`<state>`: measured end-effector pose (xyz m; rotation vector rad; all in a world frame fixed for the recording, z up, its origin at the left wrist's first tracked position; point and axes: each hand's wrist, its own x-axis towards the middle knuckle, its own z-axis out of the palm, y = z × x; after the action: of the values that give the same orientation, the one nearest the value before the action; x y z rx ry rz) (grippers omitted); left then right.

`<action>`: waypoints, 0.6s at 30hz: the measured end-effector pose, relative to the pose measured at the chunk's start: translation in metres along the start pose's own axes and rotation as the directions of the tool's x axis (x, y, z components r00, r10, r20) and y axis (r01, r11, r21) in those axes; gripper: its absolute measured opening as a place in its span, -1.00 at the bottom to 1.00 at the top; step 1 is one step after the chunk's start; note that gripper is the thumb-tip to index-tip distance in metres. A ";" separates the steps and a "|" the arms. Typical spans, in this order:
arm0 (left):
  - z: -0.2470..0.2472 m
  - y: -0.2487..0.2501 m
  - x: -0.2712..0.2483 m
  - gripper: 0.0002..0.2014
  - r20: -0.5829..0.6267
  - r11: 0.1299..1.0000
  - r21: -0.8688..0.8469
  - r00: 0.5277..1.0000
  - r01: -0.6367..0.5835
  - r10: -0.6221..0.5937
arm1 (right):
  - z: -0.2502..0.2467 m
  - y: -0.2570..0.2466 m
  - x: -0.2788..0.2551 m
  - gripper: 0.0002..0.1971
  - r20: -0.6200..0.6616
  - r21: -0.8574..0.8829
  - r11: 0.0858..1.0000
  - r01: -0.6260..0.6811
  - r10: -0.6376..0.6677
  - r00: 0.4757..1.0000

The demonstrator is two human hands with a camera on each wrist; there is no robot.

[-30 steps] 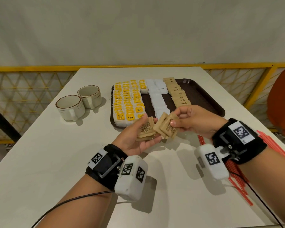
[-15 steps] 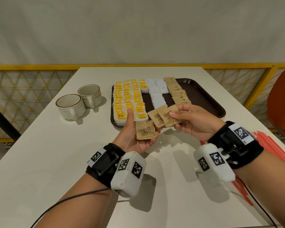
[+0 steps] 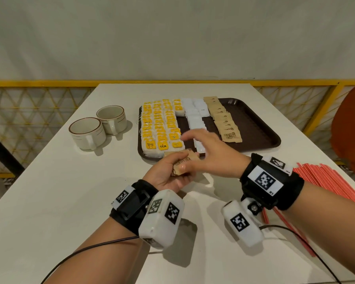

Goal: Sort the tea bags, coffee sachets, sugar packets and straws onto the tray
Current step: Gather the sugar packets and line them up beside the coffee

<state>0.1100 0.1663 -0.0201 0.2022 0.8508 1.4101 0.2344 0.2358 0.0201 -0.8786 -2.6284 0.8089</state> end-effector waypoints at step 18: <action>-0.002 -0.005 -0.005 -0.75 0.225 0.957 0.238 0.968 -0.164 0.110 | -0.008 0.002 0.013 -0.25 0.216 0.041 0.989 0.140 -0.146 0.965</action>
<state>0.1131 0.1602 -0.0223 0.6076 0.8532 1.3769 0.2283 0.2481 0.0264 -0.6150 -2.8230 0.9471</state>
